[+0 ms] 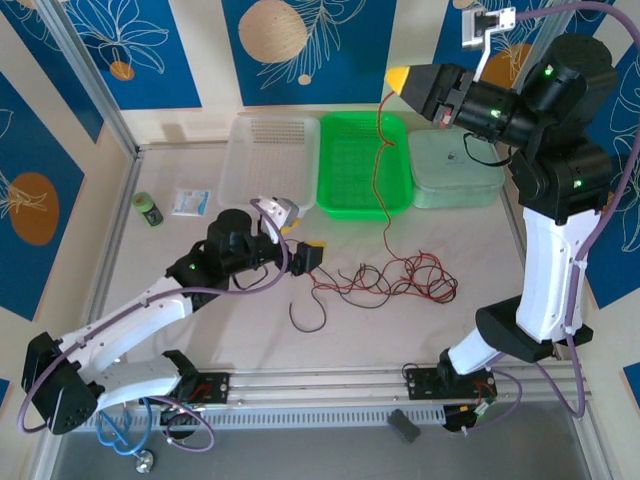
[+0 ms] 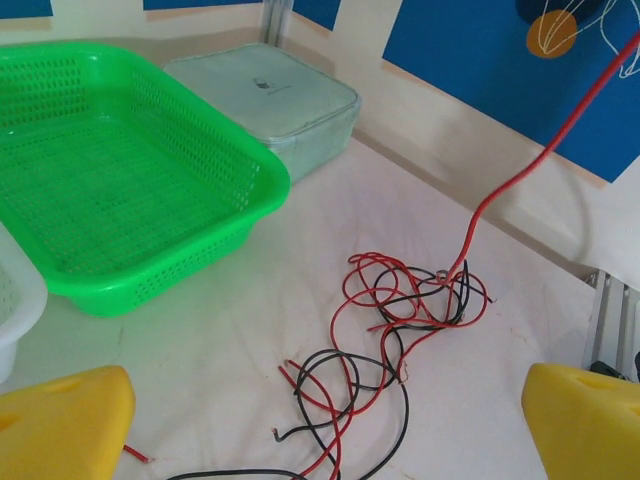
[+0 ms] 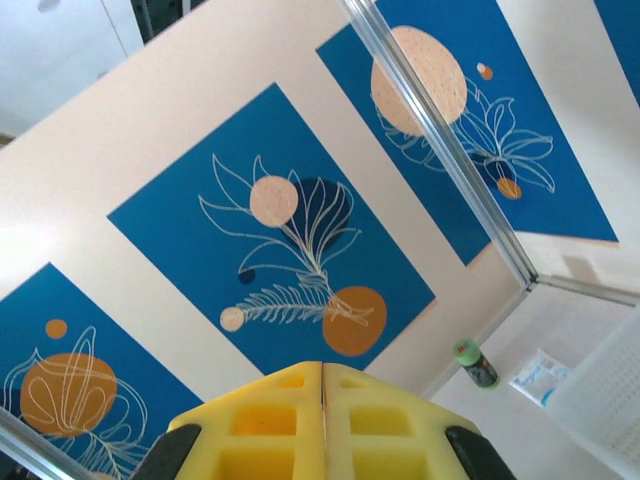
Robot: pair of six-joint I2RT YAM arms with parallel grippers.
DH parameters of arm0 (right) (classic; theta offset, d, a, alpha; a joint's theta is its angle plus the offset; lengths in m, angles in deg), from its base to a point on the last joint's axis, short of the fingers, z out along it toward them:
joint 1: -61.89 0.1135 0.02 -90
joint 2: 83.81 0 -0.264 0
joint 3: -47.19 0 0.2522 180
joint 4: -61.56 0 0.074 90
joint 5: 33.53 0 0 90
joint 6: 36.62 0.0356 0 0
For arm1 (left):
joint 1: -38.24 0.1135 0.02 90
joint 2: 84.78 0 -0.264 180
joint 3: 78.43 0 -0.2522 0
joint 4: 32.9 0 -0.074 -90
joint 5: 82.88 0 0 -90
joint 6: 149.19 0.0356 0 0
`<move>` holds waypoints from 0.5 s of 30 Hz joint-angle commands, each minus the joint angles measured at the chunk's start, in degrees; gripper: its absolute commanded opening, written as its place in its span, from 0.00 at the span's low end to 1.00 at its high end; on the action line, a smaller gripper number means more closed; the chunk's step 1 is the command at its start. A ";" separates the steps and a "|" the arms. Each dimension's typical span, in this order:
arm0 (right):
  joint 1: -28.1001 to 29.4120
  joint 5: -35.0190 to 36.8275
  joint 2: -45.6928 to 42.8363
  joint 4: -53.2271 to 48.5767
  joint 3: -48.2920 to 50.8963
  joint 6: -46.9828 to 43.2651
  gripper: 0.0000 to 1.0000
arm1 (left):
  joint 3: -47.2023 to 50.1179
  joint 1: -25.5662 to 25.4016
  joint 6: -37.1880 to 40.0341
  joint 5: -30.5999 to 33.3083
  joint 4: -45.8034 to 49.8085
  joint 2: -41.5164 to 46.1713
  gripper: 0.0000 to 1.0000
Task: Untangle the cables
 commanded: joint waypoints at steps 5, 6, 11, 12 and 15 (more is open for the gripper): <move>-0.47 0.83 -0.28 9.49 -1.42 4.85 0.00 | -8.11 -2.08 1.17 -4.67 -5.82 -8.58 1.00; -0.52 1.05 -0.48 9.78 -1.14 5.02 0.00 | -9.51 -2.42 1.30 -5.33 -6.81 -10.18 1.00; -0.49 3.19 -1.56 11.66 0.28 5.37 0.00 | -15.72 -5.59 1.12 -11.09 -12.52 -19.09 1.00; -0.52 3.72 -1.48 12.18 -0.16 5.29 0.00 | -15.75 -6.20 1.03 -11.20 -13.85 -20.22 1.00; -0.58 6.35 -0.97 13.74 -2.76 4.96 0.00 | -11.94 -7.99 0.55 -9.85 -20.95 -22.39 1.00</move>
